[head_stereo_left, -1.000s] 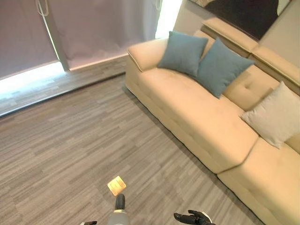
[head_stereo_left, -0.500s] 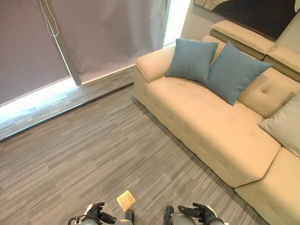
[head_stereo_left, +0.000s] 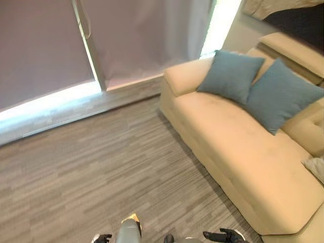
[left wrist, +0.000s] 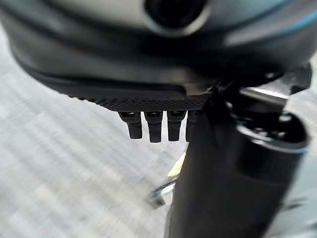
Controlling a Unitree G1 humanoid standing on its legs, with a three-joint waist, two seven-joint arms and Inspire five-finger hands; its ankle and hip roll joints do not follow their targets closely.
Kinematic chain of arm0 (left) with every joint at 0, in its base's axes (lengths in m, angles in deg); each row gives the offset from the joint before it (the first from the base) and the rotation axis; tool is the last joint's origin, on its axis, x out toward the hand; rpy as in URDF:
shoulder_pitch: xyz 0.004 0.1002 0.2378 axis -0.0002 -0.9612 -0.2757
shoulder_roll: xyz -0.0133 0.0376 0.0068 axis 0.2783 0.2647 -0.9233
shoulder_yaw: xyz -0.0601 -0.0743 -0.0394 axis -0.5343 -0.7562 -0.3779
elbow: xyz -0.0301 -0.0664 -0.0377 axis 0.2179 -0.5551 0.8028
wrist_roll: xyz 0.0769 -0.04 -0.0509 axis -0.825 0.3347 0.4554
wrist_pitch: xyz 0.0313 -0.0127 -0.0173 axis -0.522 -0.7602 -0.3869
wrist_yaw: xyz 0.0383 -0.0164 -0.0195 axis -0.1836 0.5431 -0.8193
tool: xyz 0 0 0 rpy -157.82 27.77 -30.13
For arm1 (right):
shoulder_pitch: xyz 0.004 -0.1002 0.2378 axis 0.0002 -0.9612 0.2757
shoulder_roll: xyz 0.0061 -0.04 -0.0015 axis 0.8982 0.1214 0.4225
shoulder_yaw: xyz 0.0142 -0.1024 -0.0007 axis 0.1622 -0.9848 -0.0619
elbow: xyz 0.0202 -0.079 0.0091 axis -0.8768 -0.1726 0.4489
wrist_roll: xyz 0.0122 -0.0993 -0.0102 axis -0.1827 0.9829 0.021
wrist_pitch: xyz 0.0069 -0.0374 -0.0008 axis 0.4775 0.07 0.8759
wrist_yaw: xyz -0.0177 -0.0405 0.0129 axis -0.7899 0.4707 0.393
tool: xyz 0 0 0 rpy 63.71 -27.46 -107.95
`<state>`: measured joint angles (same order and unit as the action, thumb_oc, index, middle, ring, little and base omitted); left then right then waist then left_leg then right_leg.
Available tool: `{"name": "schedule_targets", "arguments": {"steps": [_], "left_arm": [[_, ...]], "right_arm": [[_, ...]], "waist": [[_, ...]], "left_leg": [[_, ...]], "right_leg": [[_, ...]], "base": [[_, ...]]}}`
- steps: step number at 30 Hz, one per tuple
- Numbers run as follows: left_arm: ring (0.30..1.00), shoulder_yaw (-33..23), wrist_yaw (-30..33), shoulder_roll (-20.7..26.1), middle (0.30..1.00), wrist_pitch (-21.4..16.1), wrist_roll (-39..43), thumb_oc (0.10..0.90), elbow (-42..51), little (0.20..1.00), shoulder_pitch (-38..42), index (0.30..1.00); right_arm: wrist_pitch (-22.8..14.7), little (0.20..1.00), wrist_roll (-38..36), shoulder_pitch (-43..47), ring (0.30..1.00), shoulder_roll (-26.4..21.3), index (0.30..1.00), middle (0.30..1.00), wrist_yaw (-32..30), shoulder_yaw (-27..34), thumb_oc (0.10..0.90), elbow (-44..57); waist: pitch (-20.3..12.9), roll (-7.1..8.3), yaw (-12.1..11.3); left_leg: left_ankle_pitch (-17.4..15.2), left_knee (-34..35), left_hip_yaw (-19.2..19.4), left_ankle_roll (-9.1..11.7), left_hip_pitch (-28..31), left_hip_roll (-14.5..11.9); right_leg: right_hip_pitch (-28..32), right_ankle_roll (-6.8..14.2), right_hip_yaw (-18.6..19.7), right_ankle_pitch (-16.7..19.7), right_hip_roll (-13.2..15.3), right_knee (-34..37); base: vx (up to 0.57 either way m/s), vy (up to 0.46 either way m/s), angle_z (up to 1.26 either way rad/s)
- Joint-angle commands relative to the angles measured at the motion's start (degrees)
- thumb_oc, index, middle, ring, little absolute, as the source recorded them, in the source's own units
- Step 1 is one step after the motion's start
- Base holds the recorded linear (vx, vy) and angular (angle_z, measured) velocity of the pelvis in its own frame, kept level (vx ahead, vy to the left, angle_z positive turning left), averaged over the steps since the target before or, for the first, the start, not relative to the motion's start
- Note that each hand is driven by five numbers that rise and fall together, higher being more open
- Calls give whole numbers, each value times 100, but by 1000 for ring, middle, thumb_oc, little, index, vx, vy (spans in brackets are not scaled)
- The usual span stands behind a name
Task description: Pick up all the scattered cushions and arrange them neatly on the sofa.
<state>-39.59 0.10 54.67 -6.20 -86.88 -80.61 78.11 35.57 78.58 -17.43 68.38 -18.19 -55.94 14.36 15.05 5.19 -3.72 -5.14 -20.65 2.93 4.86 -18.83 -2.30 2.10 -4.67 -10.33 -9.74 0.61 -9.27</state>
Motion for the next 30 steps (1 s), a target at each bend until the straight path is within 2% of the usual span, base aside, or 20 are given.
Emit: {"name": "schedule_targets", "arguments": {"steps": [1, 3, 5, 7, 8, 10, 11, 12, 13, 14, 15, 16, 17, 20, 21, 23, 24, 27, 29, 30], "left_arm": [[900, -29, 122, -200, 900, -155, 179, 800, 94, 900, 140, 900], [900, -81, 115, -192, 900, -156, 164, 800, 64, 900, 86, 900], [900, -115, 112, -191, 900, -135, 92, 800, 17, 900, 87, 900], [900, -242, 99, -80, 900, -116, 163, 800, 2, 900, 117, 900], [900, -291, 97, -44, 900, -118, 191, 800, 1, 900, 127, 900], [900, -300, 114, 4, 900, -94, 187, 800, 38, 900, 153, 900], [900, -64, -25, 249, 900, 79, 17, 800, -77, 900, 227, 900], [900, -151, 8, 226, 900, -63, 42, 800, 35, 900, 224, 900], [900, -306, 19, 224, 900, -126, 115, 800, 95, 900, 230, 900], [900, -306, 19, 224, 900, -128, 115, 800, 96, 900, 221, 900], [900, -300, 26, 175, 900, -142, 109, 800, 109, 900, 227, 900], [900, -287, 39, 85, 900, -169, 123, 800, 122, 900, 238, 900], [900, -264, 45, 41, 900, -179, 111, 800, 113, 900, 253, 900], [900, -262, 62, 7, 900, -182, 91, 800, 105, 900, 242, 900], [900, -236, 91, -17, 900, -181, 47, 800, 96, 900, 235, 900], [900, -235, 97, -26, 900, -182, 31, 800, 99, 900, 226, 900], [900, -246, 108, -44, 900, -179, 47, 800, 90, 900, 197, 900], [900, -187, 79, -87, 900, -172, -94, 800, 33, 900, 133, 900], [900, -120, 82, -144, 900, -166, -209, 800, 11, 900, 47, 900], [900, -114, 73, -173, 900, -167, -217, 800, 12, 900, 6, 900]], "right_arm": [[-316, 900, 236, 141, 900, -200, 900, 900, -218, -293, 800, 390], [-310, 900, 325, 79, 900, -133, 900, 900, -216, -348, 800, 360], [-280, 900, 382, 59, 900, -1, 900, 900, -183, -354, 800, 287], [-226, 900, 371, -102, 900, 119, 900, 900, -80, -283, 800, 167], [-217, 900, 340, -137, 900, 180, 900, 900, -14, -267, 800, 147], [-191, 900, 437, -149, 900, 232, 900, 900, 58, -312, 800, 188], [259, 900, 228, 1297, 900, -272, 900, 900, 348, -306, 800, -314], [-52, 900, 290, 435, 900, -171, 900, 900, 249, -235, 800, 37], [-239, 900, 339, -346, 900, -3, 900, 900, 172, -192, 800, 141], [-239, 900, 340, -357, 900, -4, 900, 900, 170, -195, 800, 147], [-287, 900, 402, -516, 900, 55, 900, 900, 122, -181, 800, 143], [-233, 900, 431, -627, 900, 55, 900, 900, 102, -127, 800, 38], [-204, 900, 423, -639, 900, 64, 900, 900, 107, -85, 800, -3], [-173, 900, 407, -653, 900, 52, 900, 900, 112, -29, 800, -28], [-147, 900, 390, -669, 900, 41, 900, 900, 100, 34, 800, -41], [-145, 900, 379, -686, 900, 34, 900, 900, 91, 75, 800, -10], [-158, 900, 324, -716, 900, -18, 900, 900, 42, 179, 800, -3], [-176, 900, 231, -769, 900, -102, 900, 900, 5, 357, 800, -39], [-204, 900, 186, -766, 900, -195, 900, 900, -35, 483, 800, -37], [-229, 900, 170, -768, 900, -237, 900, 900, -77, 530, 800, -15]], "waist": [[-21, -224, -251], [-80, -209, -293], [-215, -84, -293], [-277, -20, -242], [-278, -8, -232], [-218, -112, -161], [-291, -54, -347], [-230, -104, -224], [-123, -134, 32], [-120, -134, 31], [-48, -140, 157], [22, -124, 367], [64, -159, 498], [94, -236, 579], [105, -245, 696], [121, -285, 724], [84, -279, 783], [-100, -296, 870], [-229, -413, 982], [-282, -483, 992]], "left_leg": [[928, 1223, -182, -19, 84, -162], [1002, 1323, -191, -80, 262, -130], [932, 1234, -181, -128, 342, 35], [753, 1173, -70, -272, 498, 81], [628, 1161, 30, -357, 605, 94], [463, 1190, 168, -486, 946, 84], [343, 1213, 108, -521, 1198, 160], [319, 1257, 107, -562, 1301, 130], [197, 1264, 103, -555, 1469, 178], [184, 1257, 103, -552, 1481, 175], [98, 1226, 102, -525, 1566, 218], [-66, 1165, 105, -463, 1667, 337], [-167, 1144, 88, -416, 1764, 345], [-319, 1106, 65, -356, 1898, 286], [-488, 1073, 60, -308, 2079, 303], [-590, 1041, 58, -286, 2182, 259], [-755, 971, 104, -256, 2365, 279], [-945, 934, 146, -212, 2612, 315], [-777, 777, 123, -70, 2769, 189], [-527, 455, 142, 78, 2730, 68]], "right_leg": [[319, 722, 227, -10, -127, 290], [352, 765, 222, -27, -124, 327], [434, 856, 276, -74, -29, 244], [192, 1050, 246, 16, 94, -658], [-16, 1231, 133, 212, 229, -1207], [-452, 1473, -236, 859, 551, -2161], [-420, 1494, -579, 986, 771, -2246], [-694, 1426, -637, 1009, 862, -2475], [-921, 1275, -658, 850, 886, -1933], [-907, 1273, -658, 840, 884, -1936], [-1042, 1208, -537, 787, 826, -1590], [-1270, 1206, -303, 899, 864, -740], [-1479, 1249, -152, 1043, 950, -338], [-1602, 1302, -58, 1140, 1027, 23], [-1787, 1361, -64, 1288, 1198, 488], [-1804, 1384, -170, 1317, 1233, 571], [-1799, 1405, -470, 1387, 1343, 544], [-1674, 1414, -617, 1529, 1414, 359], [-1599, 1336, -557, 1506, 1273, 189], [-1505, 1254, -553, 1437, 1131, 135]], "base": [[375, 83, -49], [324, 109, -41], [364, 143, -42], [300, 170, -43], [239, 172, -19], [310, 131, -26], [386, 70, -34], [446, 14, -31], [222, 36, 5], [237, -1, 47], [267, -22, 55], [379, -40, 34], [300, -36, -5], [276, -77, 15], [361, -134, 19], [366, -153, 3], [326, -158, -2], [415, -189, 0], [412, -198, 3], [379, -221, 3]]}}
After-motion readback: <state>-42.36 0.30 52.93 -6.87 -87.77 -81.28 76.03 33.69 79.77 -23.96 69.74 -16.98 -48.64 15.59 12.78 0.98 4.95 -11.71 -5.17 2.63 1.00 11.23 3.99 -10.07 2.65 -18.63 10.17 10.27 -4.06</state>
